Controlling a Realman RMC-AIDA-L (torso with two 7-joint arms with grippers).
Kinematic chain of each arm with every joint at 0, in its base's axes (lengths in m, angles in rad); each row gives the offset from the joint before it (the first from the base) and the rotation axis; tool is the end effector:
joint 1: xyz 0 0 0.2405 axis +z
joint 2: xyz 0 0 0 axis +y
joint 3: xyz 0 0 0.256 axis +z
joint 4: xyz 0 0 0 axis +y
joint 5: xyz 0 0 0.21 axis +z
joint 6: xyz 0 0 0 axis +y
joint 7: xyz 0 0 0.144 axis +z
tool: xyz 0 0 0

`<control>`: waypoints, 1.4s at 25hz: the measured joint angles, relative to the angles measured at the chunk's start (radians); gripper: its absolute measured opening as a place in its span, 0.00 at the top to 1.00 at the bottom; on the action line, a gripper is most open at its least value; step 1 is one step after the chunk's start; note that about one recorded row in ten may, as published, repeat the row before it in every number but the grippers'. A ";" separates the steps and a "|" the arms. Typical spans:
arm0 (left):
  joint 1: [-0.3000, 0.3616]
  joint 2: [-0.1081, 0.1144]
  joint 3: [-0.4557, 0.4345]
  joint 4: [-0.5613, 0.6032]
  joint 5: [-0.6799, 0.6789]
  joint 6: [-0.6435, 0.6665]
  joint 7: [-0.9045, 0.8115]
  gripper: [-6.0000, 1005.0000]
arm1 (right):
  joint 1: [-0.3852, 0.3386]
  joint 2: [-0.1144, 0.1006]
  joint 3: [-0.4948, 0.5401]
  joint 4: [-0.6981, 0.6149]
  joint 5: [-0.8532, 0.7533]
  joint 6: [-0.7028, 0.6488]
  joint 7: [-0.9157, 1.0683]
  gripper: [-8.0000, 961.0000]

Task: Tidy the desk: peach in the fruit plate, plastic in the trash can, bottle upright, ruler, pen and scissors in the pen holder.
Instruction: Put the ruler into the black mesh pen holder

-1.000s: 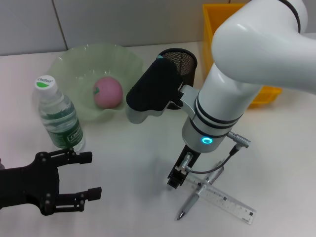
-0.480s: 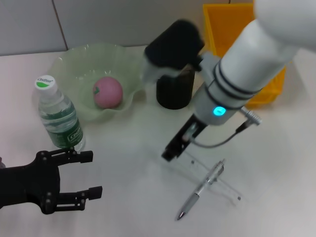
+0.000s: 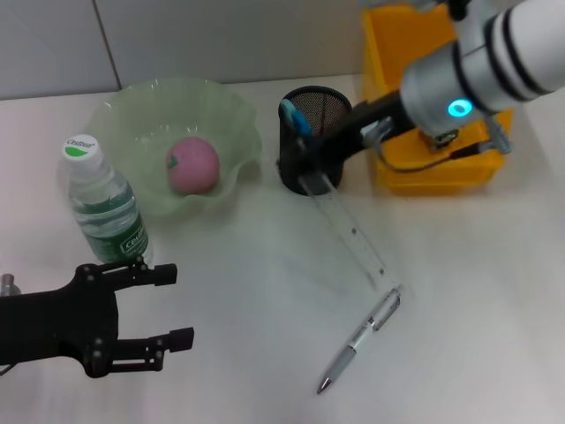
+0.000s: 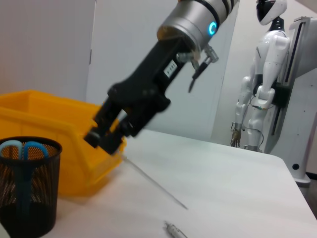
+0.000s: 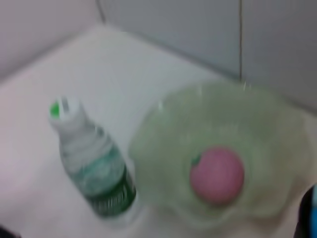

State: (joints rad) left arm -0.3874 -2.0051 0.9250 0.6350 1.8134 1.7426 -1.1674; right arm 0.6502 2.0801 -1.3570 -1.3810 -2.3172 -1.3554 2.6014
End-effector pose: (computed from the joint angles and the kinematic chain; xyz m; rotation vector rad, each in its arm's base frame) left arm -0.2776 0.2740 0.0068 -2.8997 -0.3566 -0.8039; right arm 0.1110 0.3801 0.0002 -2.6364 0.8709 0.0580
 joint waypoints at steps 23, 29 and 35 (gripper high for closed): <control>-0.025 -0.033 -0.014 -0.011 -0.002 -0.014 -0.025 0.17 | -0.032 0.000 0.248 0.070 0.298 0.306 -0.417 0.60; -0.026 -0.035 -0.014 -0.007 -0.002 -0.015 -0.025 0.17 | -0.010 0.000 0.235 0.166 0.388 0.369 -0.533 0.59; -0.026 -0.033 -0.014 -0.011 -0.002 -0.015 -0.025 0.17 | 0.015 0.001 0.216 0.283 0.482 0.430 -0.671 0.57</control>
State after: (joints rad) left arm -0.4137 -2.0379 0.9111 0.6244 1.8117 1.7271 -1.1921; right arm 0.6648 2.0809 -1.1408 -1.0980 -1.8350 -0.9254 1.9302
